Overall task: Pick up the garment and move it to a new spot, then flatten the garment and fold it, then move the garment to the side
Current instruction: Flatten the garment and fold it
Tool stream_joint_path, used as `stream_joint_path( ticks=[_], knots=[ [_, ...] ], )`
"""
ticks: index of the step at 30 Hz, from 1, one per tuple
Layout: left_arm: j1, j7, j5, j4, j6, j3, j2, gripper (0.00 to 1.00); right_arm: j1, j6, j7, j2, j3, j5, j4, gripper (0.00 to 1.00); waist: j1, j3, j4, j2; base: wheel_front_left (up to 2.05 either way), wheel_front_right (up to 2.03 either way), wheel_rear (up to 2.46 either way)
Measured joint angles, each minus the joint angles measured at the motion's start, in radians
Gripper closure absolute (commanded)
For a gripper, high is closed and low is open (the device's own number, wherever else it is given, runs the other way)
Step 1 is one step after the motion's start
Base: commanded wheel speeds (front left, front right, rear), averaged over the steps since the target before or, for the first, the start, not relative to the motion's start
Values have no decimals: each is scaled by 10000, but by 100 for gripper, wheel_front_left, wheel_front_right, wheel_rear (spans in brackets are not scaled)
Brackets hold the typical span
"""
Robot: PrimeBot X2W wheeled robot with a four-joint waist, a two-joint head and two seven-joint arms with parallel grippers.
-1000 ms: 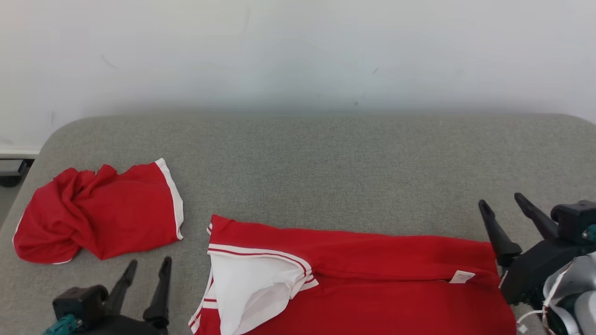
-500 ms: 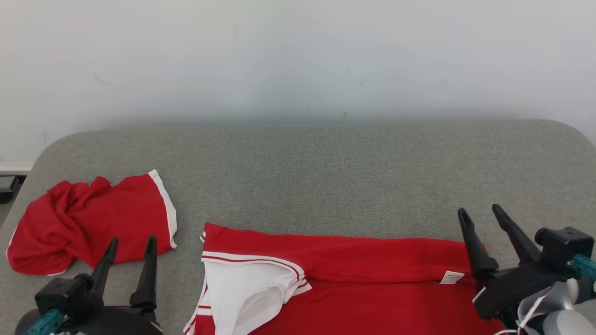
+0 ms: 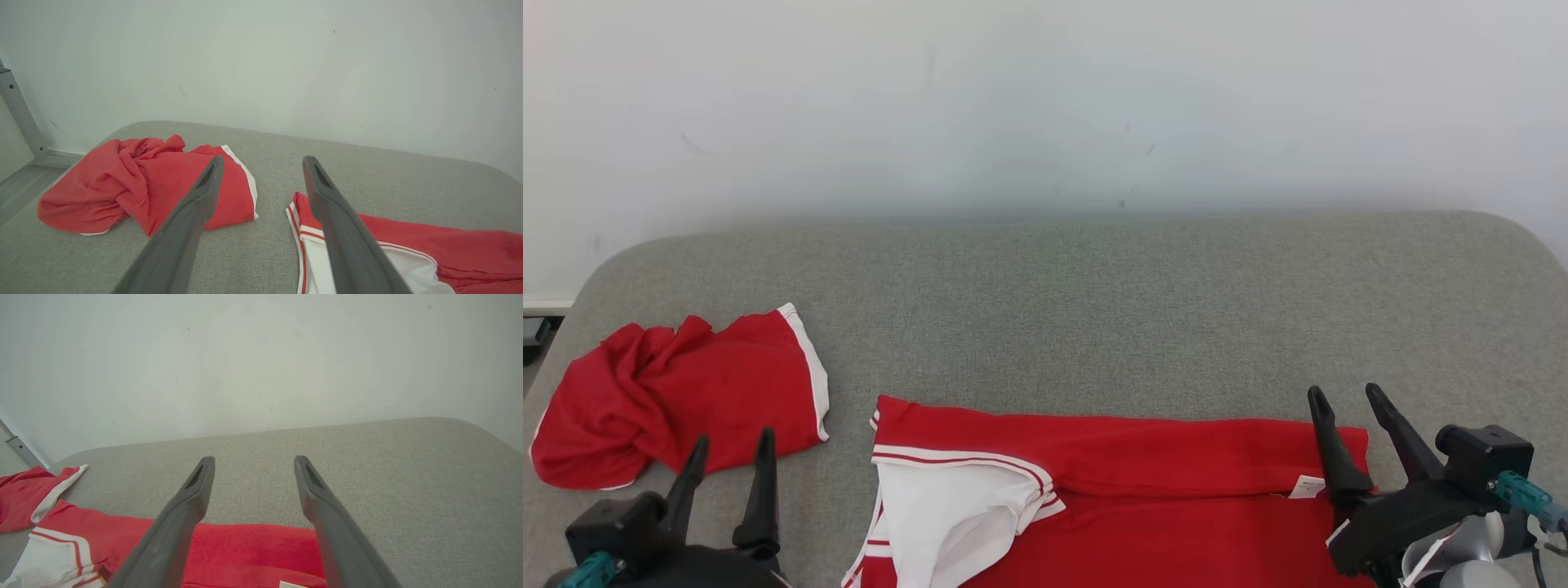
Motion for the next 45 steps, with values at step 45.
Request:
stream_joint_path(
  ticks=[45],
  knots=[
    [390, 663, 117, -405, 102, -284, -508, 0, -761, -1043, 2807, 67, -746, 73, 2688, 0, -1, 57, 125, 0, 0, 0, 0]
  ],
)
